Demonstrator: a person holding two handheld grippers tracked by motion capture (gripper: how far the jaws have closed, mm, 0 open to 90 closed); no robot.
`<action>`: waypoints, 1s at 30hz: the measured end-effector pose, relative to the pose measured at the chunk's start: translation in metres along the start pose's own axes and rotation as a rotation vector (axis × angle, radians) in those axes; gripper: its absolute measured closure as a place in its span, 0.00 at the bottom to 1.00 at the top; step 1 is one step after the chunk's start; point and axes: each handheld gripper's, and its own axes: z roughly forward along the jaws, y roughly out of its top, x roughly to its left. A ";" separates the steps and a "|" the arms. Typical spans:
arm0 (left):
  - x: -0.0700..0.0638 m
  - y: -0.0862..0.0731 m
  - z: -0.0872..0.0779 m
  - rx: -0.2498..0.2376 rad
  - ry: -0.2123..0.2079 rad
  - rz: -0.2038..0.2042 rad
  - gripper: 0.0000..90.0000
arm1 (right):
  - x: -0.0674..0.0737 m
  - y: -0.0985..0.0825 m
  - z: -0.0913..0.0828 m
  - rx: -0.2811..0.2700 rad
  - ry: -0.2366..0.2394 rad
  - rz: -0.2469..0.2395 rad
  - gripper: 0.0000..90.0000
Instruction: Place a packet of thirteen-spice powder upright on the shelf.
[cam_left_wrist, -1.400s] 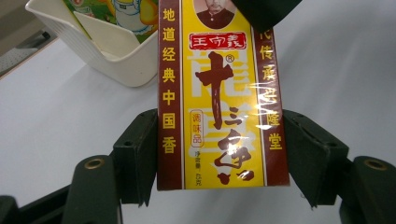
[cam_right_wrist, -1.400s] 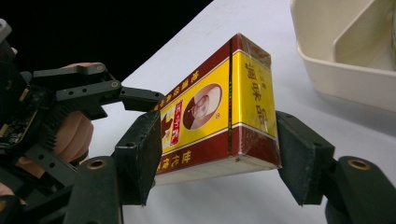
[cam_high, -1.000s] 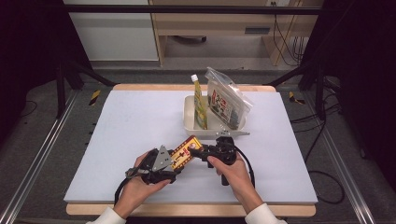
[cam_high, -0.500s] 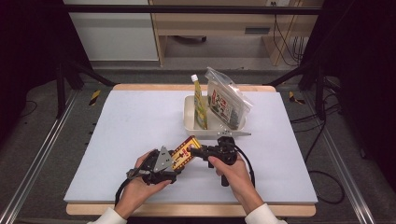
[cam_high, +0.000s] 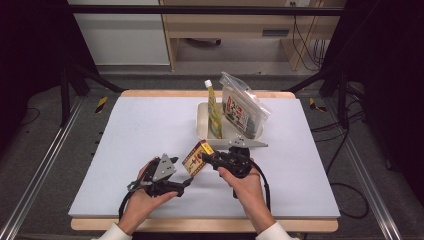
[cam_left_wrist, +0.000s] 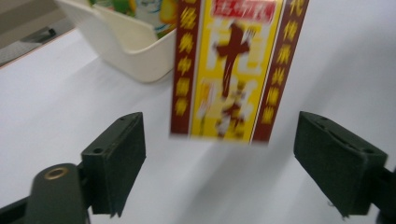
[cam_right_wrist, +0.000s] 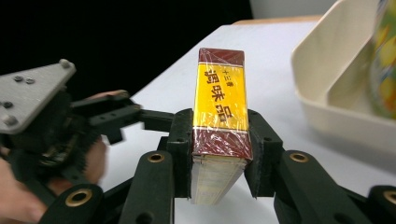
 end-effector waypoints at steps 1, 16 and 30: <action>0.004 -0.004 -0.006 0.004 0.009 -0.012 0.16 | 0.002 0.002 0.000 -0.005 -0.020 -0.019 0.75; 0.047 -0.044 -0.075 -0.007 0.183 -0.106 0.14 | 0.026 0.037 0.020 -0.045 -0.226 -0.121 0.75; 0.047 -0.046 -0.067 0.054 0.182 -0.085 0.14 | 0.036 0.068 0.042 -0.167 -0.382 -0.109 0.75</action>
